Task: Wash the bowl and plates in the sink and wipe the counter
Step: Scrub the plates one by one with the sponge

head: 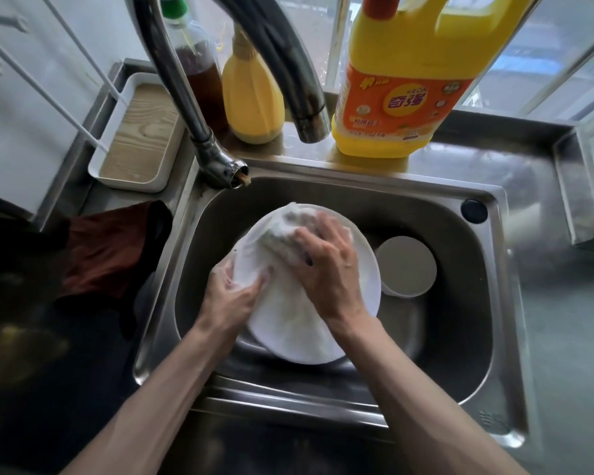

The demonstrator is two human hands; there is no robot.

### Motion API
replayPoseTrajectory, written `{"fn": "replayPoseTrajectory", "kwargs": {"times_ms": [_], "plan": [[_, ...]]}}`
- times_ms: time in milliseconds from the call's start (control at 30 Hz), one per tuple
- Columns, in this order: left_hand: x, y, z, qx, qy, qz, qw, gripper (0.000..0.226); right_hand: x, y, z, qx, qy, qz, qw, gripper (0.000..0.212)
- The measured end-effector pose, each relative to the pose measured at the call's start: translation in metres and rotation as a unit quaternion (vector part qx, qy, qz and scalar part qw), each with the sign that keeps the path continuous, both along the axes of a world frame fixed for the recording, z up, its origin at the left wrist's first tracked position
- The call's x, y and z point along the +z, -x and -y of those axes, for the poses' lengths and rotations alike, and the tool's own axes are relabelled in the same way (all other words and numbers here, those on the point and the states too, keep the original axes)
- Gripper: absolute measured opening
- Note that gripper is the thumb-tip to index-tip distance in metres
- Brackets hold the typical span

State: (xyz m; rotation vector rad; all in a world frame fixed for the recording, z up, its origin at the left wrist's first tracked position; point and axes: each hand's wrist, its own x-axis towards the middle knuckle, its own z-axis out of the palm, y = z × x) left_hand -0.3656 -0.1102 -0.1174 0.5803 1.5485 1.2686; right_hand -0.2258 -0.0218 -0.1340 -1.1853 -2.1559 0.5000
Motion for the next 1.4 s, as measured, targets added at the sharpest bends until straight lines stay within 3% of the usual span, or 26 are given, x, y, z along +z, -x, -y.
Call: {"fn": "replayPoseTrajectory", "kwargs": {"times_ms": [100, 233, 300, 400, 500, 600, 767, 933, 1033, 1167, 1400], "plan": [[0.001, 0.0, 0.002, 0.071, 0.001, -0.01, 0.997, 0.032, -0.005, -0.024, -0.014, -0.125, 0.017, 0.071, 0.99, 0.019], [0.003, 0.001, -0.002, 0.128, -0.004, -0.051, 0.99, 0.036, -0.013, -0.042, -0.003, -0.163, 0.05, 0.11, 0.979, 0.02], [0.004, -0.002, 0.0, 0.14, 0.003, -0.053, 0.989, 0.035, -0.014, -0.045, 0.006, -0.175, 0.093, 0.07, 0.978, 0.019], [0.005, -0.01, 0.007, 0.139, 0.018, -0.012, 0.99, 0.037, -0.011, -0.047, 0.005, -0.186, 0.212, -0.085, 0.956, 0.024], [0.007, -0.004, 0.013, 0.075, 0.056, 0.055, 0.994, 0.044, -0.008, -0.051, -0.006, -0.153, 0.264, -0.121, 0.945, 0.031], [0.013, 0.02, 0.01, -0.083, 0.092, 0.085, 0.989, 0.058, -0.005, -0.064, -0.024, -0.083, 0.287, -0.12, 0.947, 0.035], [0.011, 0.032, -0.009, -0.191, 0.141, 0.074, 0.969, 0.048, -0.004, -0.058, -0.026, 0.031, 0.266, -0.044, 0.962, 0.025], [0.001, 0.014, -0.004, -0.105, 0.077, 0.042, 0.991, 0.04, -0.005, -0.019, 0.001, -0.047, 0.075, 0.06, 0.994, 0.017], [-0.005, 0.007, -0.001, -0.064, 0.057, 0.027, 0.996, 0.034, 0.001, 0.004, 0.01, -0.005, 0.101, 0.009, 0.995, 0.019], [-0.008, 0.009, 0.002, -0.045, 0.038, 0.027, 0.998, 0.045, -0.001, 0.012, 0.013, 0.062, 0.087, -0.01, 0.994, 0.031], [-0.004, 0.006, 0.007, 0.09, 0.035, -0.044, 0.994, 0.03, -0.011, -0.033, -0.012, -0.121, 0.044, 0.113, 0.985, 0.018]]}}
